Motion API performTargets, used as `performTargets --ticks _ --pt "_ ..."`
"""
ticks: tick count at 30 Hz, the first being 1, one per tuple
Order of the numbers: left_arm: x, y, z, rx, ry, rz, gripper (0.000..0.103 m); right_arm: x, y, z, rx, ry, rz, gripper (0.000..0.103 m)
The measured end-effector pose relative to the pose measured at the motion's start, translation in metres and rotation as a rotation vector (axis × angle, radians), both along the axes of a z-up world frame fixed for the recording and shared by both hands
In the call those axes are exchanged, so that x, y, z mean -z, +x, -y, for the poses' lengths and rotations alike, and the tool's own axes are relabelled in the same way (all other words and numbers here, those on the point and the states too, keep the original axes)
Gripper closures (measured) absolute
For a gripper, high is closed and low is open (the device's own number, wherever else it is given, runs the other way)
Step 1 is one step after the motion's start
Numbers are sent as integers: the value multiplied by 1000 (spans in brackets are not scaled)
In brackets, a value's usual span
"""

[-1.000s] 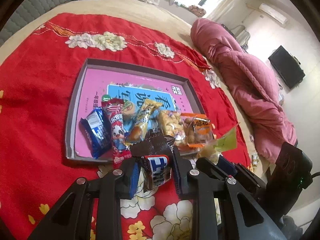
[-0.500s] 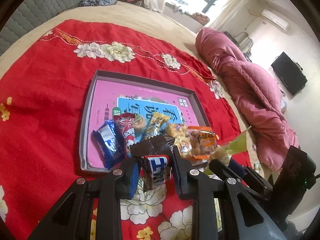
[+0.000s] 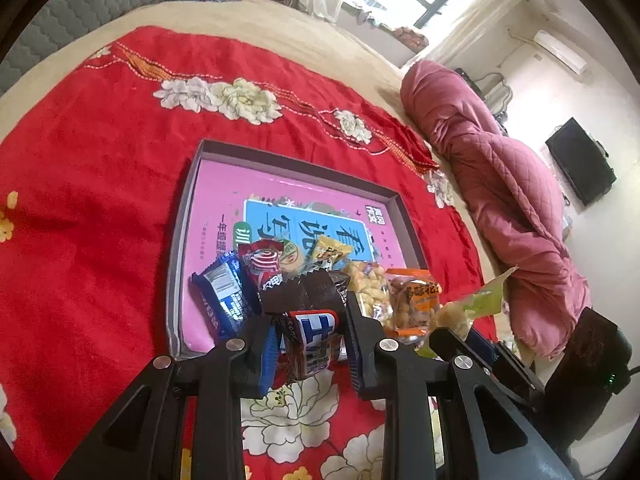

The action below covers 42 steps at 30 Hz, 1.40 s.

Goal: Organize snacks
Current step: 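Carry the Snickers bar with the left tool into the tray while the right tool carries the green bag there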

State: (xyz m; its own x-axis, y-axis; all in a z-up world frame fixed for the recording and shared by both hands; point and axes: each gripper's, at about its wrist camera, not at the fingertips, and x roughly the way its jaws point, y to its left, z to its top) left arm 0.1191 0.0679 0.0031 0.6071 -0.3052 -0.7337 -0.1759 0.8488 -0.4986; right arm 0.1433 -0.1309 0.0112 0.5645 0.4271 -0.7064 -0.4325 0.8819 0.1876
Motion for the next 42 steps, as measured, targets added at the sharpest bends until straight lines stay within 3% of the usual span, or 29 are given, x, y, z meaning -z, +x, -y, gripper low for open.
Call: performTargets --ticks 20,42 --pt "33 31 18 38 12 -56 74 15 11 -3 6 -21 -28 65" --pt "44 38 10 24 35 -67 74 39 29 -27 -25 -78 -79 65"
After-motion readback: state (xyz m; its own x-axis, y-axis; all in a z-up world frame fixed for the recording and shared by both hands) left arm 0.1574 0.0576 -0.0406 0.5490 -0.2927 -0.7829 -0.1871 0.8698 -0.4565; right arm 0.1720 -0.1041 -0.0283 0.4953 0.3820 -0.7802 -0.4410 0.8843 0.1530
